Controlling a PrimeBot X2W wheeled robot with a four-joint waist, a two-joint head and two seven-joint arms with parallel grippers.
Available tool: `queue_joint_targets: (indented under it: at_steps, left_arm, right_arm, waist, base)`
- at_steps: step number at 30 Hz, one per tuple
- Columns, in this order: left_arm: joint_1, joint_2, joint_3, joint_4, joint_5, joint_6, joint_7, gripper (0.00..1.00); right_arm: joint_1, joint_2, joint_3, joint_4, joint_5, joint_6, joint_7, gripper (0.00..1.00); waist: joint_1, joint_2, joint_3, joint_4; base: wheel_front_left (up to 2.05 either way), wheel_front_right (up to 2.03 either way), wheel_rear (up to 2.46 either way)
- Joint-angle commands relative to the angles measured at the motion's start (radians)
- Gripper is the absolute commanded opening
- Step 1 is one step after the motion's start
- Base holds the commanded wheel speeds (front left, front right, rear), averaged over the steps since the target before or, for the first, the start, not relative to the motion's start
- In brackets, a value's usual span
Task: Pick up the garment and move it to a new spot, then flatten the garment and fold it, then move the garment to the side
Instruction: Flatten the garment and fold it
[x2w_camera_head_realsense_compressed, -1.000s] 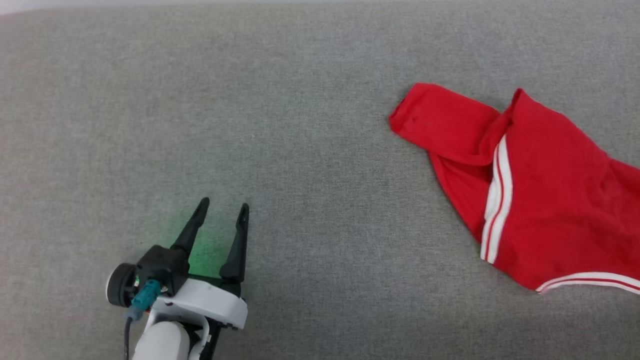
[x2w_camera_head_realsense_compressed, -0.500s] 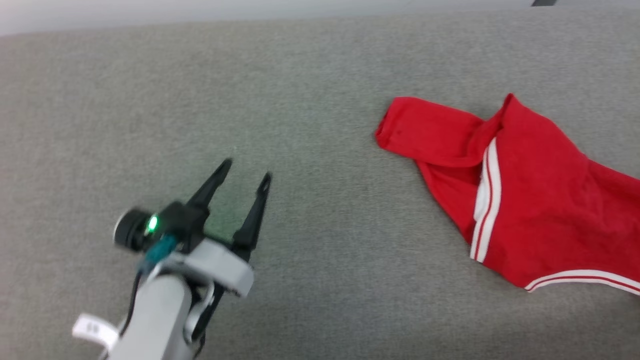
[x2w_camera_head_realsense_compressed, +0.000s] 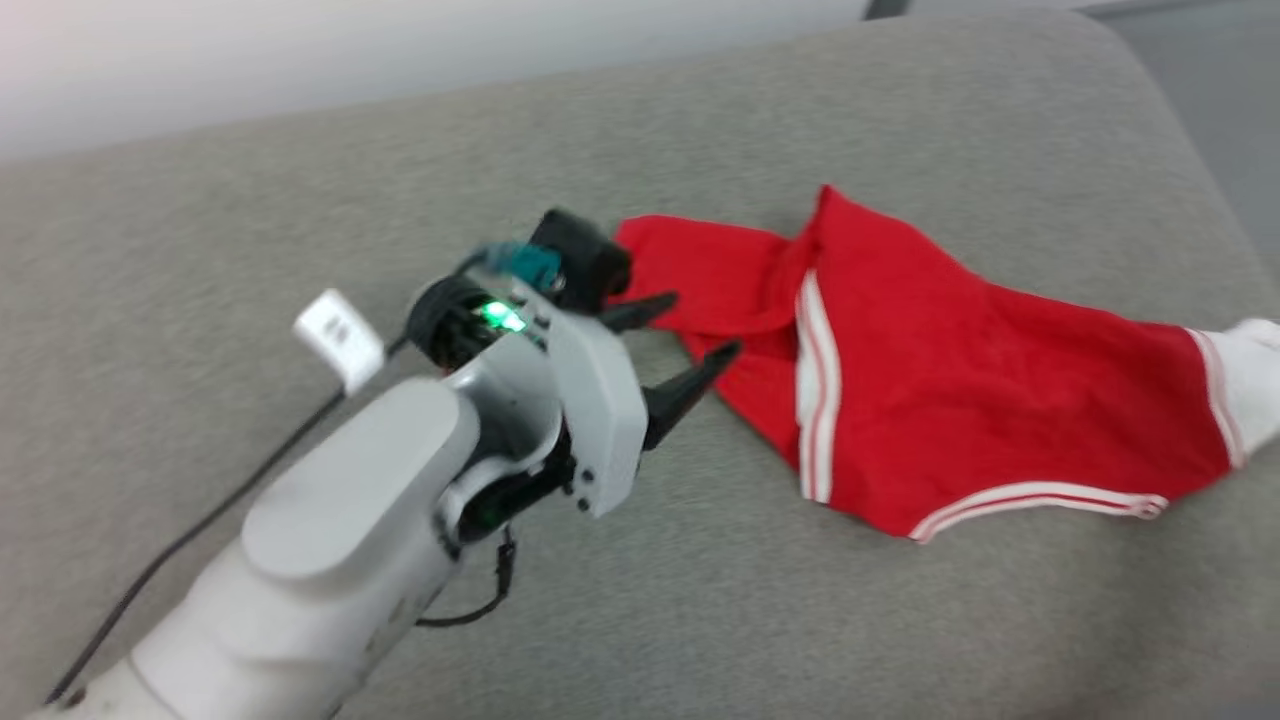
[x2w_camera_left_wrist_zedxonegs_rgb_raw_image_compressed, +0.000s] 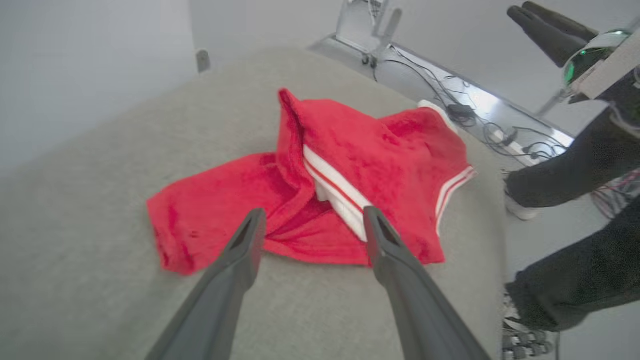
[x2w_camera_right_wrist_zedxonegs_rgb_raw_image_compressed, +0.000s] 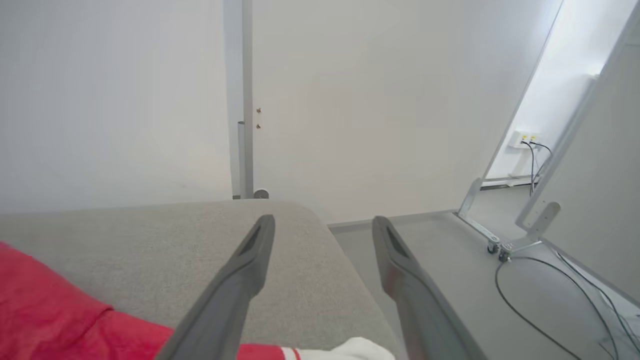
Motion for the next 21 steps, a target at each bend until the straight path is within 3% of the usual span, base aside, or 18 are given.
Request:
queue_joint_targets:
  at_steps: [1, 6, 9, 21]
  left_arm:
    - [-0.016, -0.001, 0.000, 0.010, -0.026, 0.001, 0.014, 1.00]
    - [-0.090, -0.029, -0.059, 0.130, -0.243, 0.001, 0.232, 1.00]
    - [-0.120, -0.042, -0.074, 0.211, -0.313, 0.001, 0.315, 1.00]
    - [-0.189, -0.080, -0.090, 0.478, -0.393, 0.000, 0.345, 0.98]
  right_arm:
    - [0.012, 0.007, 0.002, -0.017, 0.002, -0.002, 0.000, 1.00]
    - [0.103, 0.093, 0.024, -0.145, 0.006, -0.002, 0.007, 1.00]
    - [0.130, 0.124, 0.033, -0.186, 0.006, -0.002, 0.018, 1.00]
    - [0.135, 0.189, 0.070, -0.223, 0.012, -0.002, 0.020, 1.00]
  waist:
    - [0.0000, -0.0001, -0.006, -0.075]
    - [0.0000, -0.0001, 0.009, -0.149]
    - [0.0000, -0.0001, 0.021, -0.188]
    - [0.0000, -0.0001, 0.075, -0.281]
  base:
    - [0.00, 0.00, 0.00]
    - [0.00, 0.00, 0.00]
    - [0.00, 0.00, 0.00]
    - [0.00, 0.00, 0.00]
